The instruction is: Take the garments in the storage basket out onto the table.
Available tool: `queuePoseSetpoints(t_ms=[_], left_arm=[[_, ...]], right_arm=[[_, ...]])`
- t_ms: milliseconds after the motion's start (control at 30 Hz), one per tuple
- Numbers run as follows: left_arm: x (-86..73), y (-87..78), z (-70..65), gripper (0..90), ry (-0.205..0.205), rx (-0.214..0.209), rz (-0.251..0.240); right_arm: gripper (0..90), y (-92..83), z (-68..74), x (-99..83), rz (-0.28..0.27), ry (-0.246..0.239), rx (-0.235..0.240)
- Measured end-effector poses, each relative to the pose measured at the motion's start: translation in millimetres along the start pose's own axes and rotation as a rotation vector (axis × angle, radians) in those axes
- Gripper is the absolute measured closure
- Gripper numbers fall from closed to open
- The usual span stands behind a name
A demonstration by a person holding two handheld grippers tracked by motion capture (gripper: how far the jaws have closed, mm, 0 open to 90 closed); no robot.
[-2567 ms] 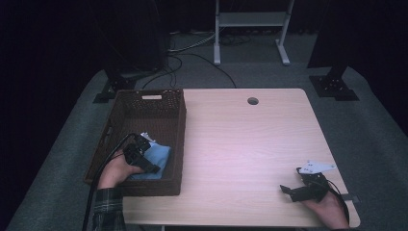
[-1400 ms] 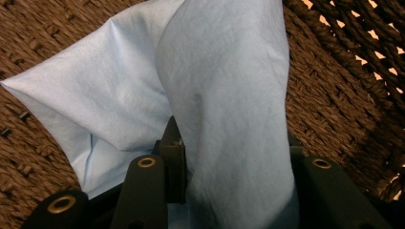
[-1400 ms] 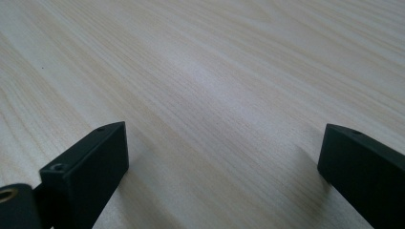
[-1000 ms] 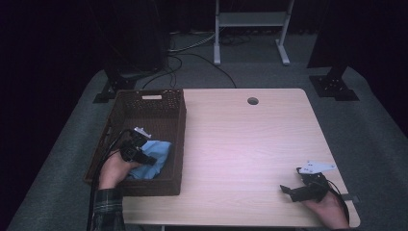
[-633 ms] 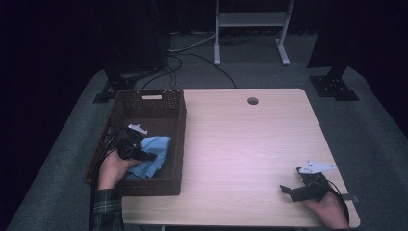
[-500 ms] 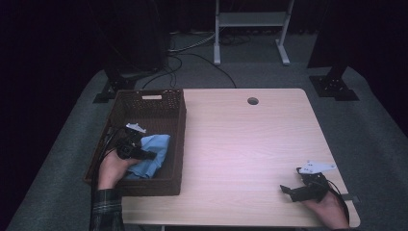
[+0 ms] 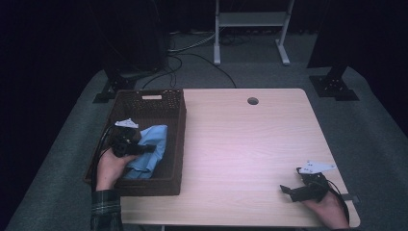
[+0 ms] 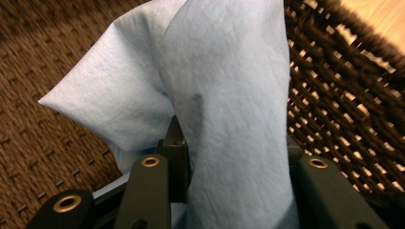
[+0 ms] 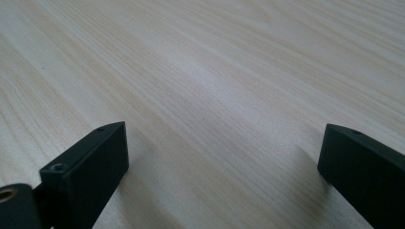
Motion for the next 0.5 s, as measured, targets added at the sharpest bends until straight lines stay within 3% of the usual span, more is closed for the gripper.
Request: queuePoseSetpoints(t_ms=[500], left_arm=[[-0.9, -15.6, -1.3, 61.4, 0.015, -0.009, -0.16]], right_arm=[[2.1, 0.0, 0.0, 0.0, 0.0, 0.0, 0.0]])
Point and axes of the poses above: each handheld gripper's, and its own axes: y roughly forward along the jaws, x roughly out of its top, z roughly to its left, the point moved 1 cm from there along y, roughly forward along the jaws, and after that the axes turned 10 degrees about z, right-handed, at the moved point
